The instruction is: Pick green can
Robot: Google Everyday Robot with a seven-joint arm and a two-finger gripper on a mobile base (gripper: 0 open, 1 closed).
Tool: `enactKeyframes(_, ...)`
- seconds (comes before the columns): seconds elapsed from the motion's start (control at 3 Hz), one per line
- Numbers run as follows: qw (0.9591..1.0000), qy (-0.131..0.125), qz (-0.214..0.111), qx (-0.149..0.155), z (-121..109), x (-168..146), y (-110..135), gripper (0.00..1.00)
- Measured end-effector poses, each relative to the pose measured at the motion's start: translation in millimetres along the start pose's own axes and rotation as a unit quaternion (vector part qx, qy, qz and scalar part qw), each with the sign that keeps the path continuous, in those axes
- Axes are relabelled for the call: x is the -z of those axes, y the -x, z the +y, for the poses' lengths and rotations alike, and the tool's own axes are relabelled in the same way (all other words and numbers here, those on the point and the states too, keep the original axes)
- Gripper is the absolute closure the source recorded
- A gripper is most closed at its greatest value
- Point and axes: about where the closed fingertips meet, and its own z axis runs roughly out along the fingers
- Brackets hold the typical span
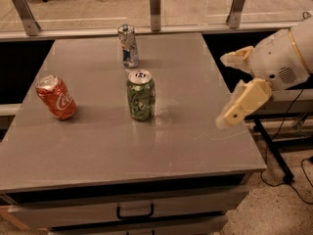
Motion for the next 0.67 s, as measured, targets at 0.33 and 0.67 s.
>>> enactKeyframes(0.33,0.9915,0.007,-0.121,-0.048,3,-30,47,0.0)
enactKeyframes(0.67,0.9829,0.008,-0.174,-0.058,4,-29,85,0.0)
